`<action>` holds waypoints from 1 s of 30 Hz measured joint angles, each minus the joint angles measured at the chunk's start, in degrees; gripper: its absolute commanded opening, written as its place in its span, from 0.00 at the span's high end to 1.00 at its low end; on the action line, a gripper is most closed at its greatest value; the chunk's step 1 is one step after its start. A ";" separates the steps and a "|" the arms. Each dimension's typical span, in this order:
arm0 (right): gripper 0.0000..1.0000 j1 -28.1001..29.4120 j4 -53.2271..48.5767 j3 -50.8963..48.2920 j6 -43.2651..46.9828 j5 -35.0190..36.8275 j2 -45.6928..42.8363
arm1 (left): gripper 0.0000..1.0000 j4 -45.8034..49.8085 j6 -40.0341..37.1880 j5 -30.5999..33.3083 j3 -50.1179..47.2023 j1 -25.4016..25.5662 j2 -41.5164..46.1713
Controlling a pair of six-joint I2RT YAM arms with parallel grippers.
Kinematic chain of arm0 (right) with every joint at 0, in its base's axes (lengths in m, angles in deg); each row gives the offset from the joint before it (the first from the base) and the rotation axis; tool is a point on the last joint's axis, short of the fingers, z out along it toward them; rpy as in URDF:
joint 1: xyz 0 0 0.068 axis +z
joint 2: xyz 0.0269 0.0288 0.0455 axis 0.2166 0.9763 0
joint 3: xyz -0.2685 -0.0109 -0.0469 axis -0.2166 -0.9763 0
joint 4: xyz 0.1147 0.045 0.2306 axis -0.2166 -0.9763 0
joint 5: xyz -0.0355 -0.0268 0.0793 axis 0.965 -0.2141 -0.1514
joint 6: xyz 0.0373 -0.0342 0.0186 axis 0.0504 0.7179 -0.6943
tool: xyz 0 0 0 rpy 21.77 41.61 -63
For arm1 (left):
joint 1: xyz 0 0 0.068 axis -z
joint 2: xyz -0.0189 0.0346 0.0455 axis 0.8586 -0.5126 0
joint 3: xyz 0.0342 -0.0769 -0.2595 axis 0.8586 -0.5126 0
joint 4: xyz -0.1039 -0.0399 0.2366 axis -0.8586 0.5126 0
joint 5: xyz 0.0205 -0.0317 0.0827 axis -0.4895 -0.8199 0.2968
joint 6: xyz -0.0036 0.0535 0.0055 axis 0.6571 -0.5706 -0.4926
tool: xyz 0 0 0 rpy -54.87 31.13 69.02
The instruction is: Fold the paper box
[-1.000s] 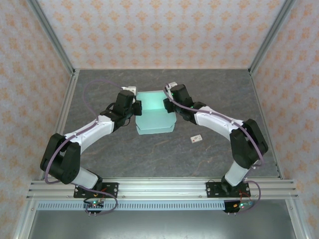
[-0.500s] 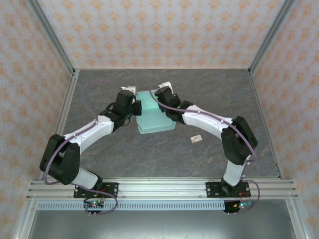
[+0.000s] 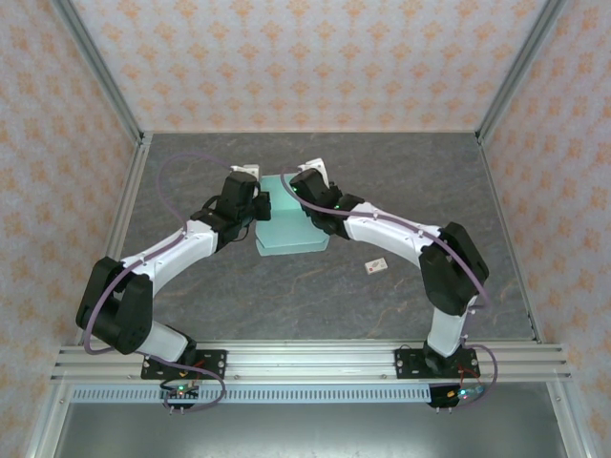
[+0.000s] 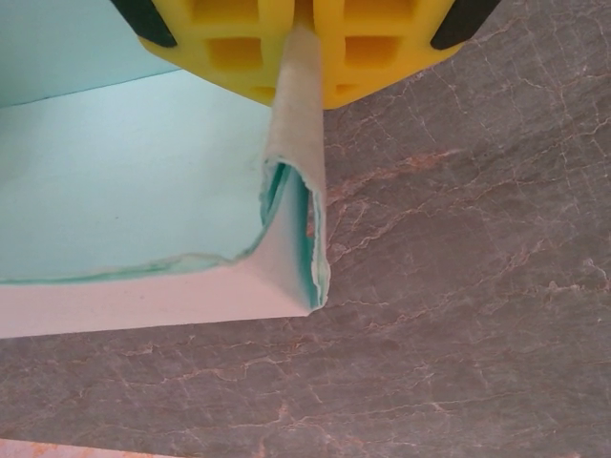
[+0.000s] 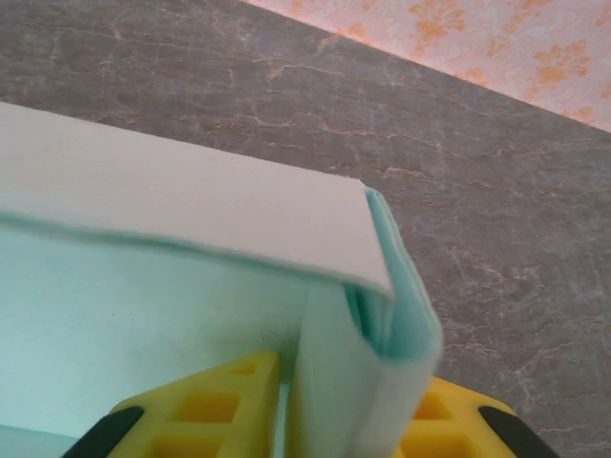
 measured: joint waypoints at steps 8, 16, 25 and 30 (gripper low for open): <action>0.55 -1.60 -0.90 -1.53 -1.51 -8.68 -3.21 | 1.00 0.20 -0.46 0.20 0.00 0.00 0.00; 0.31 -2.64 -1.57 -2.34 -4.61 -16.11 -8.26 | 1.00 0.20 -0.44 0.20 0.13 0.00 0.00; 0.26 -3.67 -3.65 -3.65 -5.68 -22.69 -15.13 | 1.00 4.13 -2.05 0.20 3.34 0.00 -0.90; 0.26 -8.02 -5.84 -4.26 -5.73 -28.61 -20.13 | 1.00 12.59 -6.01 -1.16 7.76 -0.02 -3.93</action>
